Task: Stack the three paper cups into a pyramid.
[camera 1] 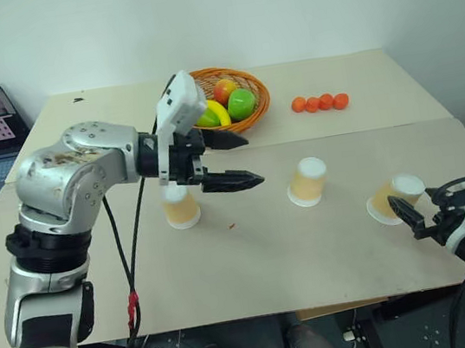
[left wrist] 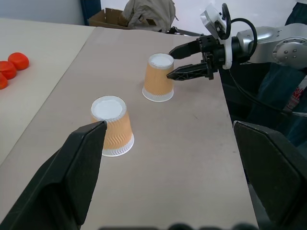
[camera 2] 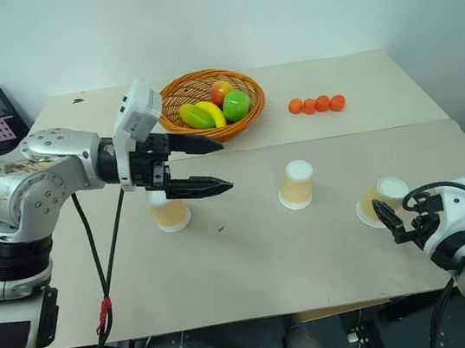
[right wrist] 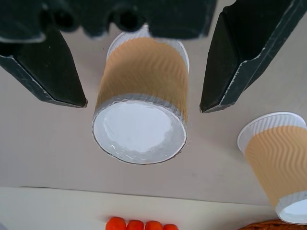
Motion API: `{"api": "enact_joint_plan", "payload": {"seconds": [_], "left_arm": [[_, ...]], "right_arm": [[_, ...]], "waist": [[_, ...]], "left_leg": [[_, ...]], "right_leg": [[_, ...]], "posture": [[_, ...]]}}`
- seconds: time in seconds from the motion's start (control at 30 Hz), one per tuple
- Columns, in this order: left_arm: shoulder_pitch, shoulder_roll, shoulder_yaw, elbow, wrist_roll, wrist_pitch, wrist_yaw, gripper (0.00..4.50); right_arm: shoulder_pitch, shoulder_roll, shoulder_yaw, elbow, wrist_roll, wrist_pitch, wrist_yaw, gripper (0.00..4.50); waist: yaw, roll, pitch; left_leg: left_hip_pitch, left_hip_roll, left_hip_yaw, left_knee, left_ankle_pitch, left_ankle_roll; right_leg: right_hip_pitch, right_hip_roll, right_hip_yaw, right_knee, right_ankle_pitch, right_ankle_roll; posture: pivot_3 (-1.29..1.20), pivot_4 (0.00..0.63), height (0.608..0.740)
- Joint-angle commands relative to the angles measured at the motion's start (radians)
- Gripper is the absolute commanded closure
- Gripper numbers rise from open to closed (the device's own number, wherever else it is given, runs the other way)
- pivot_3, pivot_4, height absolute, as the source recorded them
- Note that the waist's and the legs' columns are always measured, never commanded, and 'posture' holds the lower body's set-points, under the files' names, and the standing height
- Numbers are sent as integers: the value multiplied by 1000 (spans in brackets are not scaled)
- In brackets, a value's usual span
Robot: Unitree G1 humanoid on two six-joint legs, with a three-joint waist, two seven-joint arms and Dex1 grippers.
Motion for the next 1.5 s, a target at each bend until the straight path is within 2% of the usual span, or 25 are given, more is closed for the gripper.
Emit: {"api": "enact_joint_plan", "payload": {"seconds": [0.03,0.23,0.33,0.43,0.47,0.67,0.9,1.0,1.1,1.17,1.3,1.5], "left_arm": [[-14,18,34,-43,-20,14,4,0],[2,32,54,-79,-37,43,30,0],[4,36,54,-83,-42,45,36,0],[2,38,57,-86,-49,51,47,0],[2,40,57,-86,-50,50,47,0],[9,84,59,-78,-46,36,9,0],[119,269,54,-57,11,-102,-172,0],[159,309,34,-33,65,-184,-216,0],[158,297,27,-12,90,-206,-214,0],[172,294,19,-11,111,-224,-215,0],[163,264,-4,2,153,-247,-195,0],[149,230,4,-20,134,-218,-193,0]], "right_arm": [[-41,-31,1,25,-9,-47,20,100],[-111,-52,49,117,-45,-82,42,100],[-126,-54,66,149,-59,-100,52,804],[-133,-53,78,159,-64,-107,53,1780],[-132,-53,81,159,-68,-108,54,1878],[-119,-78,59,85,-46,-61,57,1888],[-119,-257,72,-204,113,231,116,1888],[-161,-321,129,-326,198,362,113,1888],[-229,-337,154,-381,285,457,91,1888],[-335,-354,211,-418,346,571,50,1888],[-525,-327,294,-441,433,717,-30,1888],[-638,-207,416,-416,421,758,-127,1888]], "waist": [[0,0,0],[-1,0,0],[-1,0,0],[0,0,0],[0,0,0],[-2,0,0],[-3,3,2],[-2,3,2],[1,1,3],[3,1,3],[2,1,3],[3,0,3]], "left_leg": [[0,0,0,0,0,0],[0,0,0,0,0,0],[0,0,0,0,0,0],[0,0,0,0,0,0],[0,0,0,0,0,0],[0,0,0,0,0,0],[0,1,0,0,0,0],[0,1,1,0,0,0],[0,1,0,1,0,0],[-1,1,0,1,0,0],[-3,1,0,1,0,0],[-8,1,-2,1,0,0]], "right_leg": [[0,0,0,0,0,0],[0,0,0,0,0,0],[0,0,0,0,0,0],[0,0,0,0,0,0],[0,0,0,0,0,0],[0,0,0,0,0,0],[-1,1,0,1,0,0],[-1,1,1,1,0,0],[-1,1,0,1,0,0],[-1,1,0,0,0,0],[-2,1,0,-1,0,0],[-6,1,-2,-1,1,-3]], "posture": [[0,150,734],[0,150,734],[0,150,734],[0,150,734],[0,150,734],[0,150,734],[0,150,734],[0,150,734],[0,150,734],[0,150,734],[0,150,734],[0,150,734]]}}
